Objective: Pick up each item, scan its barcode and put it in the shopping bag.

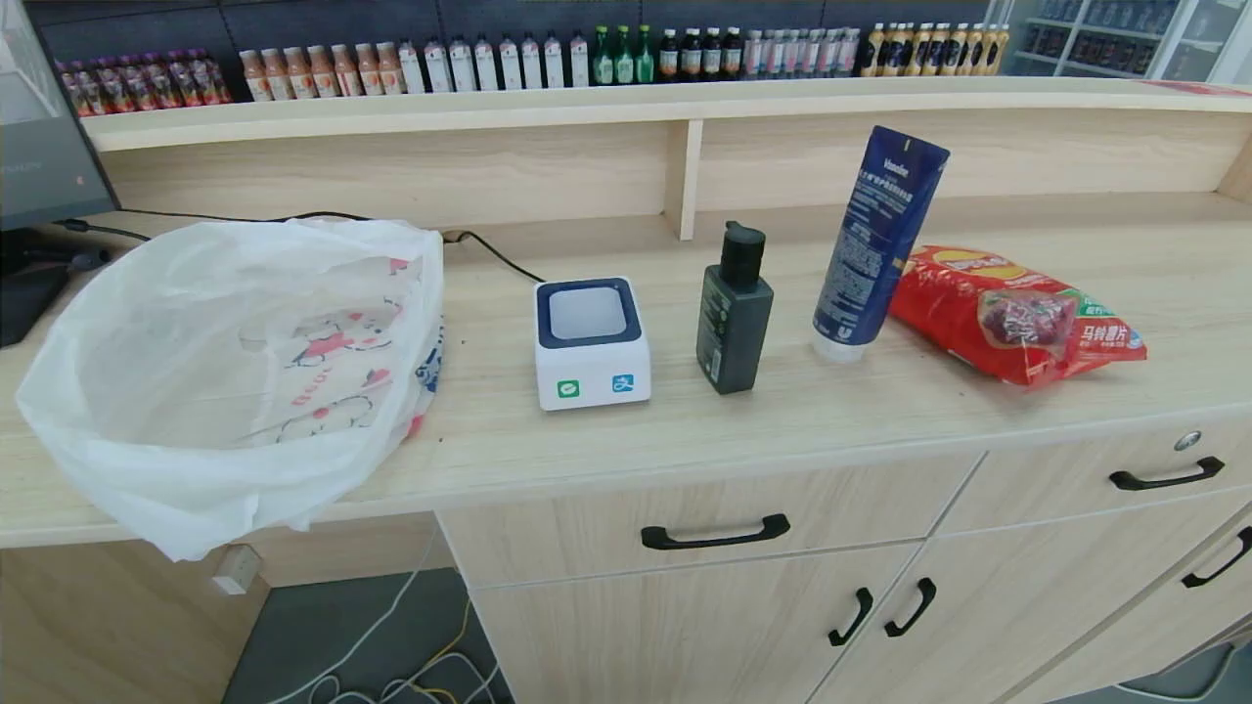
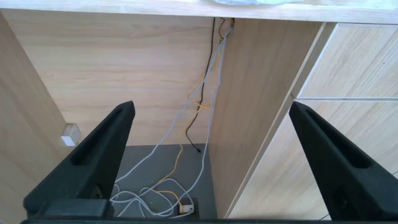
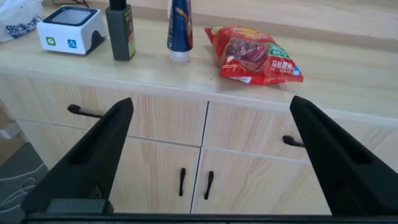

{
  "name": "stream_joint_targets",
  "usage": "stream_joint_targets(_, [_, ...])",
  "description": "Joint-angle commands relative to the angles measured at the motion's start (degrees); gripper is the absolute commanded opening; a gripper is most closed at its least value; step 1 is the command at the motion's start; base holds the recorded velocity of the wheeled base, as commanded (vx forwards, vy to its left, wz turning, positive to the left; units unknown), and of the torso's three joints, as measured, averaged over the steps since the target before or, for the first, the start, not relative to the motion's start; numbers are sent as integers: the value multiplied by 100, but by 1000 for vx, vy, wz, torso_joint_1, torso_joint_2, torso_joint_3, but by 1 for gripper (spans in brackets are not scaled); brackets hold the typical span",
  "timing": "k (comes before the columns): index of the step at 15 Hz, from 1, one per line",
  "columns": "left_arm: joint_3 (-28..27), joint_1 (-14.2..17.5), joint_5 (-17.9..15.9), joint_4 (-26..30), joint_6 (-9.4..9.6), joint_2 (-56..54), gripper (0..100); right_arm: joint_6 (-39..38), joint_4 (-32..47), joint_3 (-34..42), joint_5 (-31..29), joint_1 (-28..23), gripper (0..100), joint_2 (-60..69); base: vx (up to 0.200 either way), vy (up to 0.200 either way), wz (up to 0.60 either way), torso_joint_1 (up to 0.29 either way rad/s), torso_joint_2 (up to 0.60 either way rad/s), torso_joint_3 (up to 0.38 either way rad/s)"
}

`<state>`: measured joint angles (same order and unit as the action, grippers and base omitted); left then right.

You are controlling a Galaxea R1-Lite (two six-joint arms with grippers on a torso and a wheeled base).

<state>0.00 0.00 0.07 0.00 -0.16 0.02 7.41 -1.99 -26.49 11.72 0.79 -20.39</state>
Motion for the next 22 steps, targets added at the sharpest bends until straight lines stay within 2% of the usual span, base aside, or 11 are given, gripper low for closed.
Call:
stream_joint_targets(1, [0,0,1,0,-2,-2,100,103,-364,-40,6,97,100,-685,0,0,0,0,0,0])
stream_joint_targets(5, [0,0,1,0,-2,-2,100,445,-1146,-155,6,615,100,-1608,0,0,0,0,0,0])
stream_joint_targets(7, [0,0,1,0,-2,-2,100,700,-1735,-383,-11,1019,100,-2381,0,0,0,0,0,0])
stream_joint_targets(10, [0,0,1,0,-2,-2,100,832,-2174,-594,-214,1599,100,-3146,0,0,0,0,0,0])
stream_joint_targets(12, [0,0,1,0,-2,-2,100,850,-2834,-779,-653,2443,100,-4007,0,0,0,0,0,0])
stream_joint_targets(14, [0,0,1,0,-2,-2,100,762,-3712,-928,-1409,3305,100,-4895,0,0,0,0,0,0])
stream_joint_targets(15, [0,-9,1,0,-2,-2,100,744,-3994,-1060,-1611,3533,100,-5255,0,0,0,0,0,0])
stream_joint_targets(20, [0,0,1,0,-2,-2,100,542,-4169,-1983,-1919,3788,100,-6416,0,0,0,0,0,0])
stream_joint_targets(22, [0,0,1,0,-2,-2,100,428,-4169,-2071,-1936,3849,100,-6635,0,0,0,0,0,0])
